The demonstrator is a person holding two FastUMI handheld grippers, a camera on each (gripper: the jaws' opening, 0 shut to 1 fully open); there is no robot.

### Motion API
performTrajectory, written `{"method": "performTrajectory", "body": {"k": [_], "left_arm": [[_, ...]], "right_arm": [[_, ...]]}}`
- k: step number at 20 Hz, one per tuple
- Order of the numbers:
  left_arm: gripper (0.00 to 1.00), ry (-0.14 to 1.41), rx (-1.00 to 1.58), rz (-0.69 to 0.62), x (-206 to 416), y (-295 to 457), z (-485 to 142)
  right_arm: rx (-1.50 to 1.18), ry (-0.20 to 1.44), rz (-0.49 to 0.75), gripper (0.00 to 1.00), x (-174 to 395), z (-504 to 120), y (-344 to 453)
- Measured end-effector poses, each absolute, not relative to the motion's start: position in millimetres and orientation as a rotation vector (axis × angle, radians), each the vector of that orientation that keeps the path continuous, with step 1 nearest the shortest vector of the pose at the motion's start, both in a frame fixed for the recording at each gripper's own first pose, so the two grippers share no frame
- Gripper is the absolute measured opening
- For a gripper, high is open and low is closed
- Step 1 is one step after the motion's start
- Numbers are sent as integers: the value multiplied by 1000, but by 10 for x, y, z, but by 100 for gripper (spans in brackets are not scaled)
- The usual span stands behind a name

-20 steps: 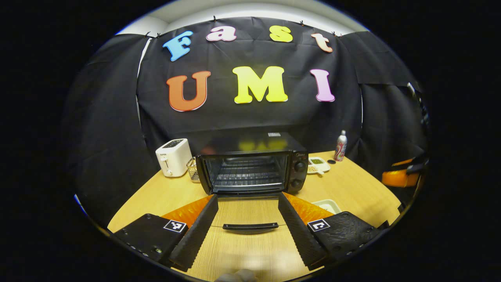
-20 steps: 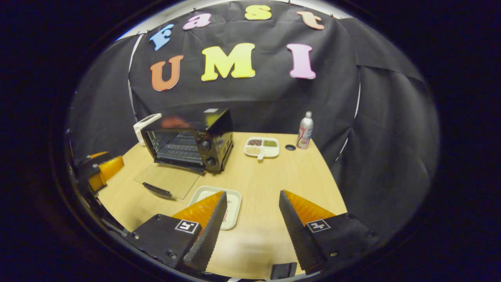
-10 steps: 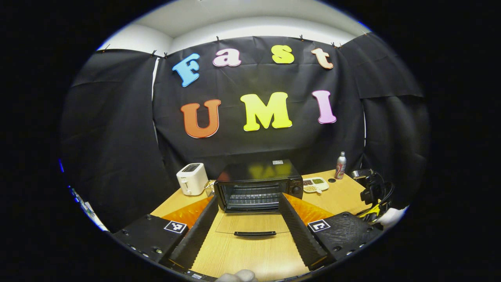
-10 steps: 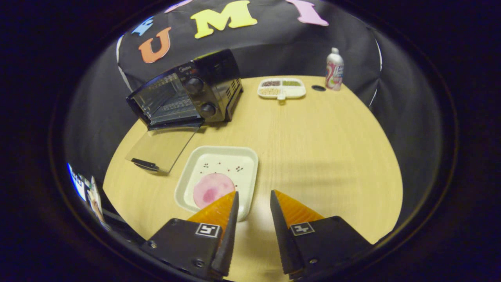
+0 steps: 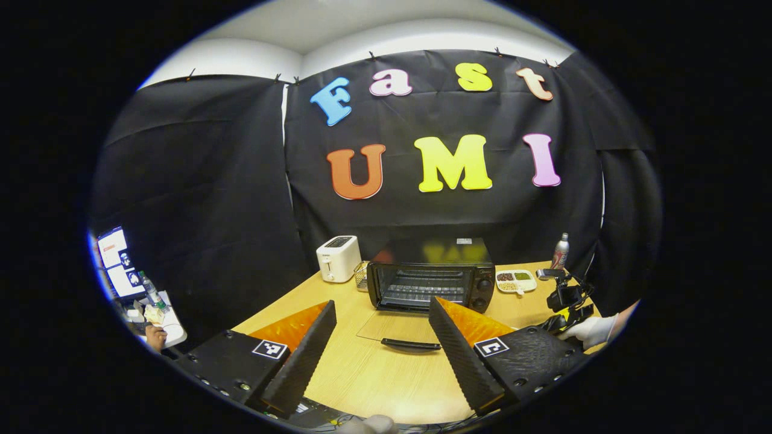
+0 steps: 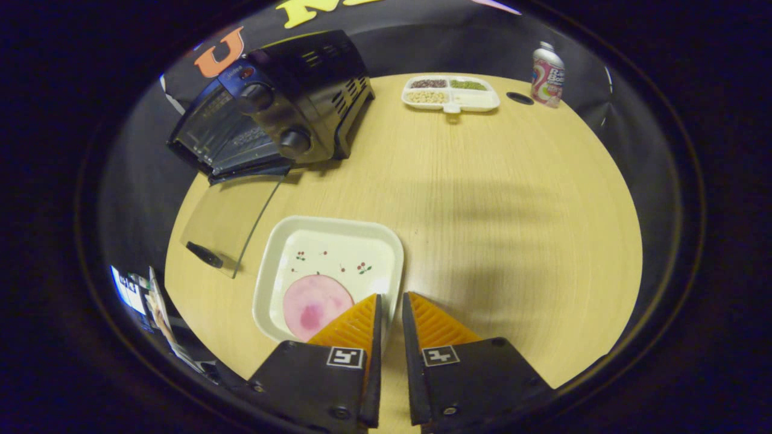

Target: Open the electric oven with the left hand, put the food in, and close the electric oven.

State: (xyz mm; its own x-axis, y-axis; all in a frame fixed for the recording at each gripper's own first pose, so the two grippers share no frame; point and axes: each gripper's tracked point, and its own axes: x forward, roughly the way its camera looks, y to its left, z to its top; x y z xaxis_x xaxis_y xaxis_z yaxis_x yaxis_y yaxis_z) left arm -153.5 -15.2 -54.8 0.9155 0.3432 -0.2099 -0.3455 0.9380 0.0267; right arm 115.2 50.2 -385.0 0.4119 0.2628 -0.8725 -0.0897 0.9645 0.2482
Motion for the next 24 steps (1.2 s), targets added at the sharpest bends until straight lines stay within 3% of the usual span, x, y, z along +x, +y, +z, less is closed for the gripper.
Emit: {"method": "performTrajectory", "body": {"k": [1,2,4,7,17,21,24], "left_arm": [[96,216,-16,370,-1557,-153,-559],[96,220,-19,382,-1575,-150,-577],[97,222,-26,396,-1570,-150,-592],[96,225,-35,396,-1541,-102,-656],[97,200,-24,259,-1179,157,-681],[97,195,-30,210,-1049,248,-659],[96,187,-33,182,-967,330,-629]], "right_arm": [[157,1167,221,10,1163,-3870,516],[152,1196,218,15,1170,-3840,506],[149,1237,219,6,1191,-3840,509],[208,1245,230,1,1221,-3853,531],[669,1210,372,4,1117,-3808,609],[762,1143,322,0,1055,-3685,518],[816,1073,276,4,1000,-3500,447]]}}
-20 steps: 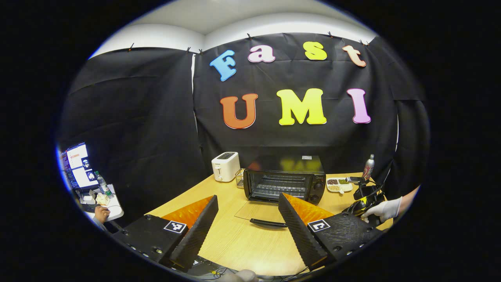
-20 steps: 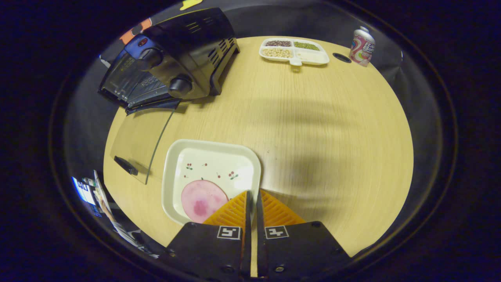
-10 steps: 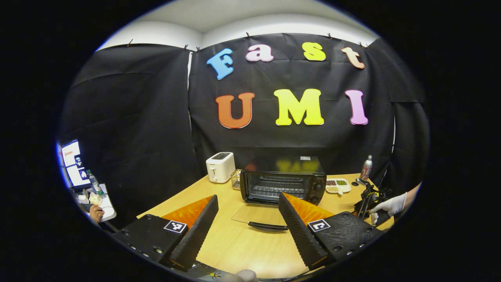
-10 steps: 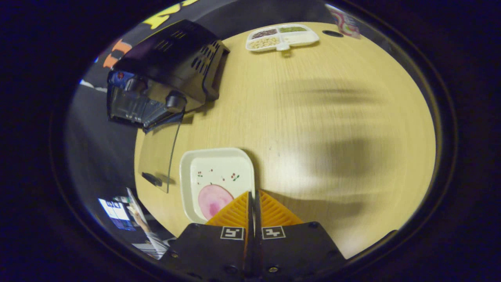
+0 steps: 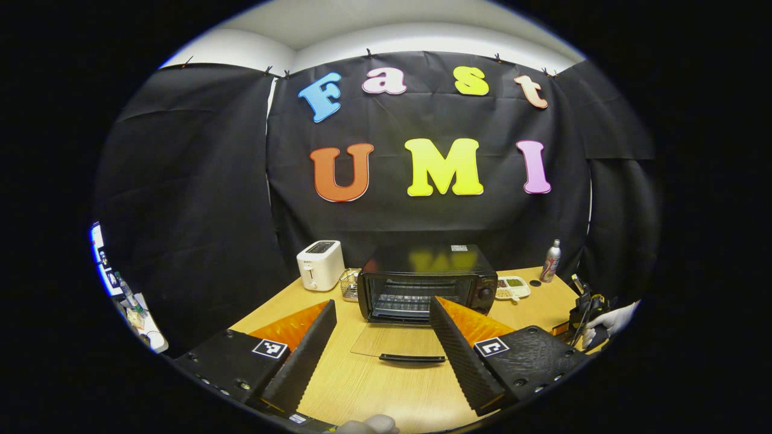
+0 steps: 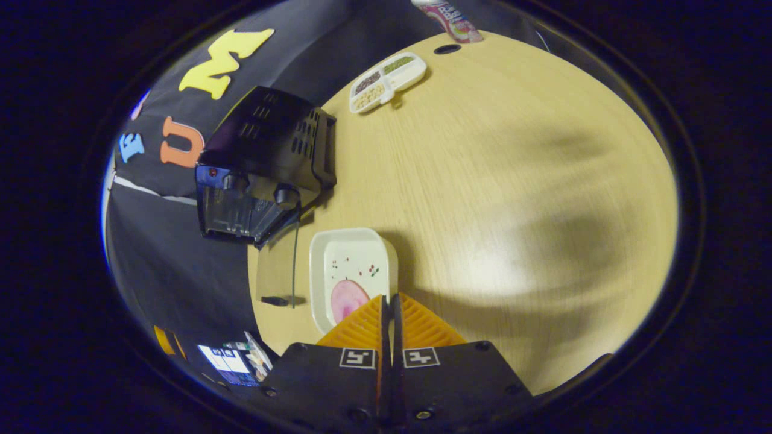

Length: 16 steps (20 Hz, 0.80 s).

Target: Open the electric oven with the left hand, put the food in, and close the electric oven.

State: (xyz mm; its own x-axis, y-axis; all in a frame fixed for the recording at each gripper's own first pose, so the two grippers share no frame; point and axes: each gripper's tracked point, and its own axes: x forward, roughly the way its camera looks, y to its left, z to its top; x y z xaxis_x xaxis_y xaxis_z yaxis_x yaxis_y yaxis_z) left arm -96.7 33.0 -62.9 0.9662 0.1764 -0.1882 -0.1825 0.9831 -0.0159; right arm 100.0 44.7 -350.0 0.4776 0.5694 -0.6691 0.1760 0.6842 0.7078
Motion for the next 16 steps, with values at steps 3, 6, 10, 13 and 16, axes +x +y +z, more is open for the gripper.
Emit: {"method": "performTrajectory", "body": {"k": [3,6,10,13,16], "left_arm": [[97,186,-34,146,-888,403,-597],[96,187,-32,119,-807,525,-570],[96,203,-39,88,-788,685,-556],[97,215,-30,80,-821,832,-537],[97,221,-25,87,-859,986,-518]], "right_arm": [[883,985,265,4,910,-3251,510],[960,910,240,0,894,-3016,757],[1103,826,217,2,959,-2790,1315],[1136,787,177,4,1125,-2718,1682],[1199,786,151,4,1265,-2726,1981]]}}
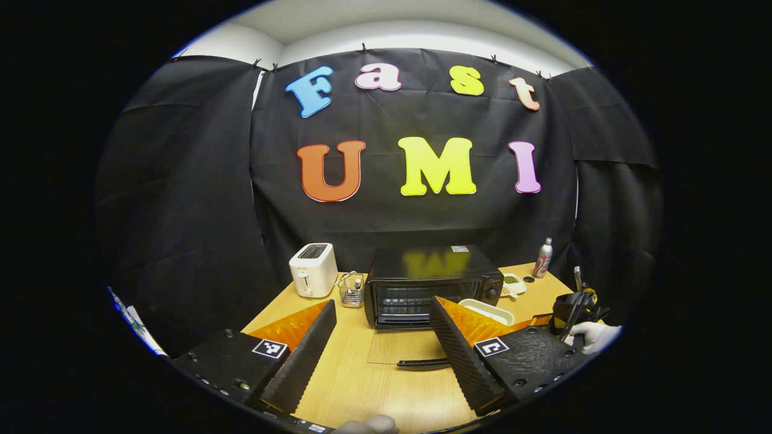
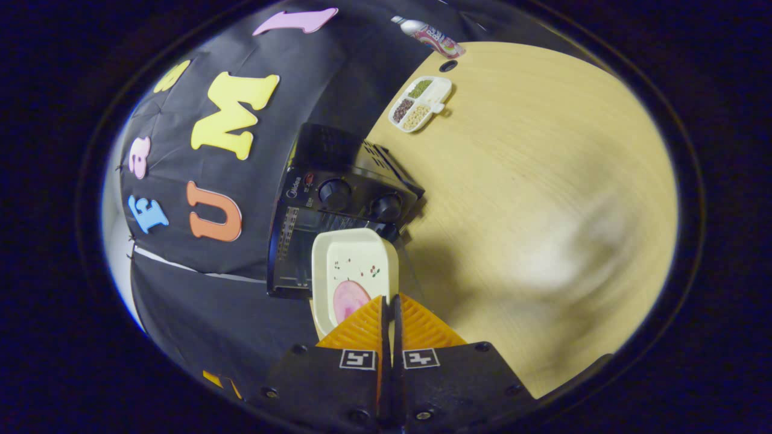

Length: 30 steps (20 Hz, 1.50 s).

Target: Open the electric oven with the left hand, put the food in, and close the electric oven.

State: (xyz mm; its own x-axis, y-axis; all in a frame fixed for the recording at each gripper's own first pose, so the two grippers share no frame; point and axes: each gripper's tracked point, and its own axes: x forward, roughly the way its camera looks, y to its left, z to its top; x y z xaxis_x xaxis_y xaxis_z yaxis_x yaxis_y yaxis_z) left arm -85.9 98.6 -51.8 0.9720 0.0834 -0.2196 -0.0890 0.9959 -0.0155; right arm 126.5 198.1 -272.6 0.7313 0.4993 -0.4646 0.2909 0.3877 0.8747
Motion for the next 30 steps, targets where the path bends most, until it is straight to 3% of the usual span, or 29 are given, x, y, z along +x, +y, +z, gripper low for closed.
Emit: {"method": "performTrajectory", "body": {"k": [13,16,19,23,24,26,28,30], "left_arm": [[96,277,5,210,-856,1535,-569],[97,291,8,229,-785,1575,-585],[97,297,0,237,-700,1589,-606],[97,303,-8,230,-649,1561,-633],[97,297,-8,225,-631,1542,-624],[97,290,-11,224,-629,1550,-635],[96,288,-26,222,-626,1544,-646],[97,279,-30,220,-640,1540,-640]], "right_arm": [[1244,782,113,0,2191,-2782,2703],[1231,747,109,4,2441,-2745,2708],[1181,652,125,0,2657,-2600,2626],[1181,608,204,5,2707,-2442,2684],[1190,594,221,13,2661,-2381,2645],[1200,591,223,19,2701,-2389,2649],[1172,609,218,45,2662,-2415,2640],[1142,642,209,47,2595,-2459,2628]]}}
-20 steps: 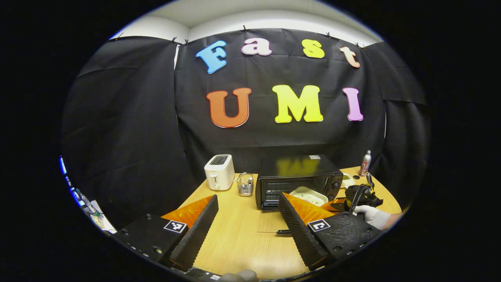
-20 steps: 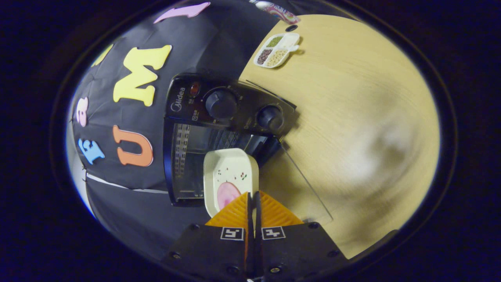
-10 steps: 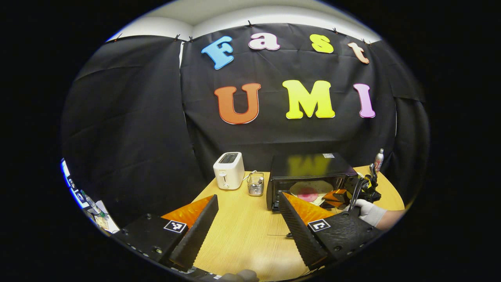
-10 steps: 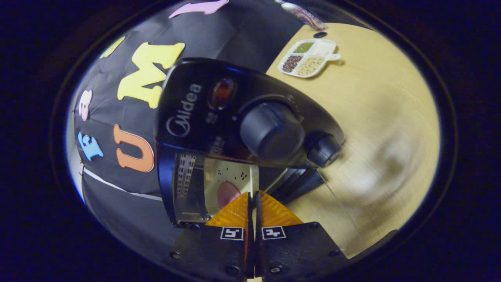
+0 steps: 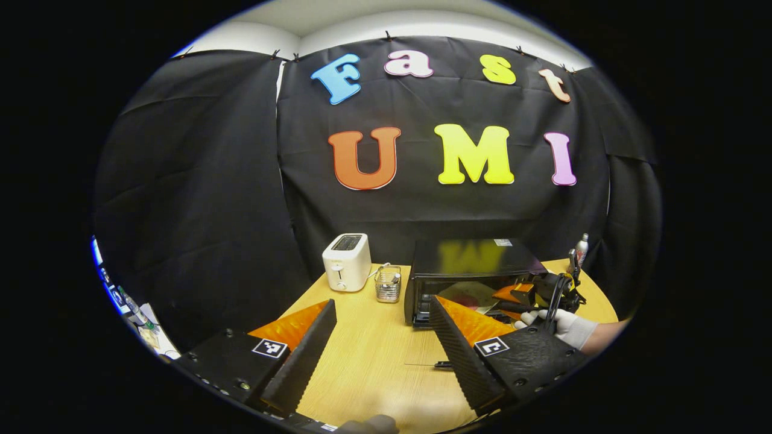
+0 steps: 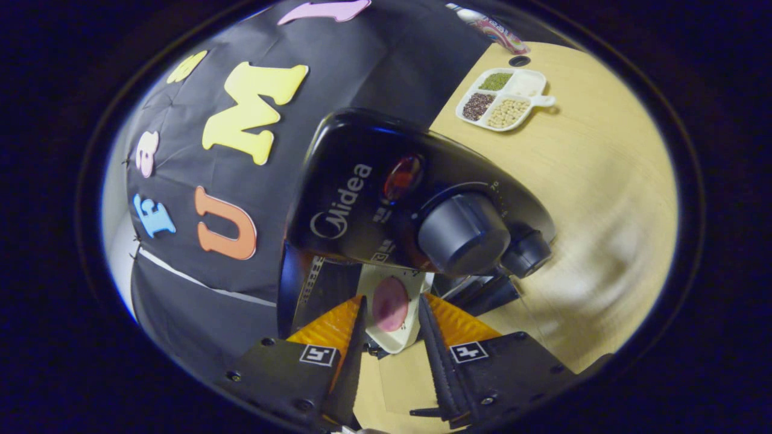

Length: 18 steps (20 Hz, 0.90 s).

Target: Open the electric oven with the left hand, put the food in, and close the electric oven.

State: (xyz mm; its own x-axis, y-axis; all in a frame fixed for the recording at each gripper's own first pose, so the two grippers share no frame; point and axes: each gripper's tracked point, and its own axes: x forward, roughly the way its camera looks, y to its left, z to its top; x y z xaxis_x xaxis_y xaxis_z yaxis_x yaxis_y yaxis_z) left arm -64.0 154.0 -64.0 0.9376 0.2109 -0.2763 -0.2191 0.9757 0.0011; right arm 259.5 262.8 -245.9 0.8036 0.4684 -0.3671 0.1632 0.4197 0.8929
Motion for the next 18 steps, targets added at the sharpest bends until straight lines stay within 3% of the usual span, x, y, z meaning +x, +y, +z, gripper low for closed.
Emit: {"method": "performTrajectory", "body": {"k": [1,2,3,4,6,7,8,18], "left_arm": [[97,276,-27,220,-657,1541,-649],[97,277,-27,217,-658,1543,-672],[97,278,-29,213,-682,1539,-704],[97,271,-30,206,-678,1533,-701],[97,261,-25,189,-679,1489,-736],[97,259,-27,177,-666,1470,-765],[97,257,-32,167,-655,1444,-798],[97,260,-47,31,-461,990,-1267]], "right_arm": [[1147,637,211,53,2575,-2423,2609],[1150,633,215,53,2532,-2390,2591],[1143,627,224,65,2487,-2333,2569],[1129,617,232,59,2431,-2266,2535],[1059,593,244,79,2311,-2146,2448],[1009,577,240,77,2238,-2092,2380],[951,562,240,86,2157,-2035,2313],[492,413,104,94,1332,-1647,1285]]}}
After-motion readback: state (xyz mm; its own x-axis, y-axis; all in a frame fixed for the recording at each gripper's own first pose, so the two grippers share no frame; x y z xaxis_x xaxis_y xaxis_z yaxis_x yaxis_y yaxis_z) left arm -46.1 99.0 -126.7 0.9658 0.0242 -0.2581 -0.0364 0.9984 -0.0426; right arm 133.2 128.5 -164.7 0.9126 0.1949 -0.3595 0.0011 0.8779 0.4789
